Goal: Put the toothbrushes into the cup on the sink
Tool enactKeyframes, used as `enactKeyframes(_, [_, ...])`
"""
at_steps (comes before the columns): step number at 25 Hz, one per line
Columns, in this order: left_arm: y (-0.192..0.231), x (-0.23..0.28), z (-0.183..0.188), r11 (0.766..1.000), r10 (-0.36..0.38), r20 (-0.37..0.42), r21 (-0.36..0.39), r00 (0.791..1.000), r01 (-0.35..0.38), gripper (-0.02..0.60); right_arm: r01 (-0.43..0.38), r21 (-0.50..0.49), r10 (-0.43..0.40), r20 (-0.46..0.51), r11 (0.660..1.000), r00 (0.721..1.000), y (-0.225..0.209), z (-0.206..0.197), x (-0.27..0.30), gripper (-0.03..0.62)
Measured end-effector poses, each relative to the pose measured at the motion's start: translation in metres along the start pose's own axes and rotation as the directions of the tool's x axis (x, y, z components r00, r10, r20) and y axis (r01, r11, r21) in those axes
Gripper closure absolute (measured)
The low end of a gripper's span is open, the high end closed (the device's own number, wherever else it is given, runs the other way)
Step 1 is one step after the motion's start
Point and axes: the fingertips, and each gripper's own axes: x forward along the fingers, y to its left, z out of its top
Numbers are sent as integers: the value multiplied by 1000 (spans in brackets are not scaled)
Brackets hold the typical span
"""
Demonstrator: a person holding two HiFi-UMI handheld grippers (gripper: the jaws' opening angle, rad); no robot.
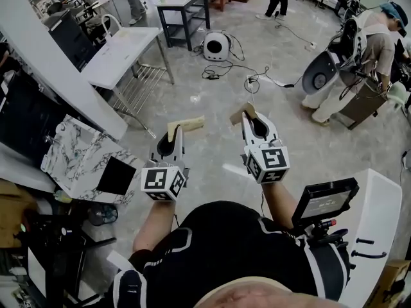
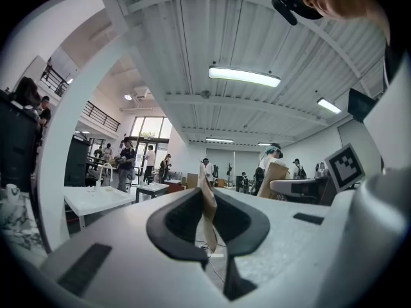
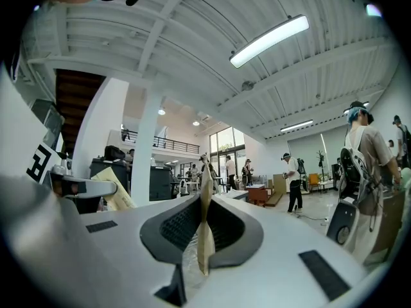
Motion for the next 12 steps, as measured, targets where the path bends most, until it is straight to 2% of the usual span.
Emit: enactKeyframes(12, [52, -29, 3, 999, 48, 2, -7, 999, -48, 546, -42, -25, 42, 3, 999, 999, 53, -5, 29, 551])
